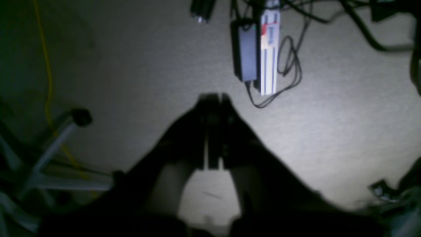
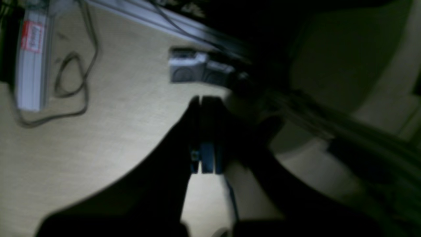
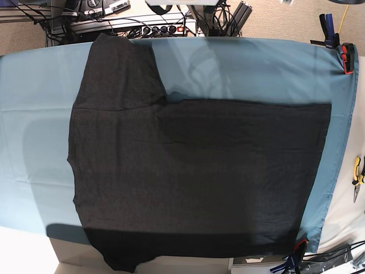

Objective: Fold the T-shirt properly

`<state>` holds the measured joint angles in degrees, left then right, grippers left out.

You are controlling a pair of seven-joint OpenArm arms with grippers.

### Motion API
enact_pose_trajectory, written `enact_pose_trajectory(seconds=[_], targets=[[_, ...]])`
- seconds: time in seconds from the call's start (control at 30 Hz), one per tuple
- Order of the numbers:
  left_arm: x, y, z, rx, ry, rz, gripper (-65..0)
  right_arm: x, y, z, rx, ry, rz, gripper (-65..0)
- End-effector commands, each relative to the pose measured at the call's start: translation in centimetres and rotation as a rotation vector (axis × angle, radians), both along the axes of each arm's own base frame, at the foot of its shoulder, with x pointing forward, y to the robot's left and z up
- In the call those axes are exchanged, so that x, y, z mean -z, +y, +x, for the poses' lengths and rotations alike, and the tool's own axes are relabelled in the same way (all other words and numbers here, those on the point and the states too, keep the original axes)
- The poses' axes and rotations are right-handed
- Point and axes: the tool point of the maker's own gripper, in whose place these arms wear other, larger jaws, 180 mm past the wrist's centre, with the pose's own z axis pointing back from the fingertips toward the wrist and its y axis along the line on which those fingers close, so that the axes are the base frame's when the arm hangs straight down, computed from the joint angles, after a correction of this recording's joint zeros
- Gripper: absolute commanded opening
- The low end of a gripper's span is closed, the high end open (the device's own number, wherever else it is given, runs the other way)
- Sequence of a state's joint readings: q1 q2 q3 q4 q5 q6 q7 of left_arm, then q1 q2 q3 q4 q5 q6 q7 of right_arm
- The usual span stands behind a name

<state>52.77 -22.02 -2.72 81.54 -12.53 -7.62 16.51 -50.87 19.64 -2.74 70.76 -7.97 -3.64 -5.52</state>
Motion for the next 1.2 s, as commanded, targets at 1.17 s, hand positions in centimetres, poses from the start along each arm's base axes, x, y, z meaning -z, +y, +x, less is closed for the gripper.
enact_pose_trajectory(seconds=[1.17], targets=[[-20.4, -11.3, 16.3, 0.235, -0.578, -0.27, -65.0, -16.8, 2.5, 12.5, 0.36, -0.528, 0.319, -65.0]])
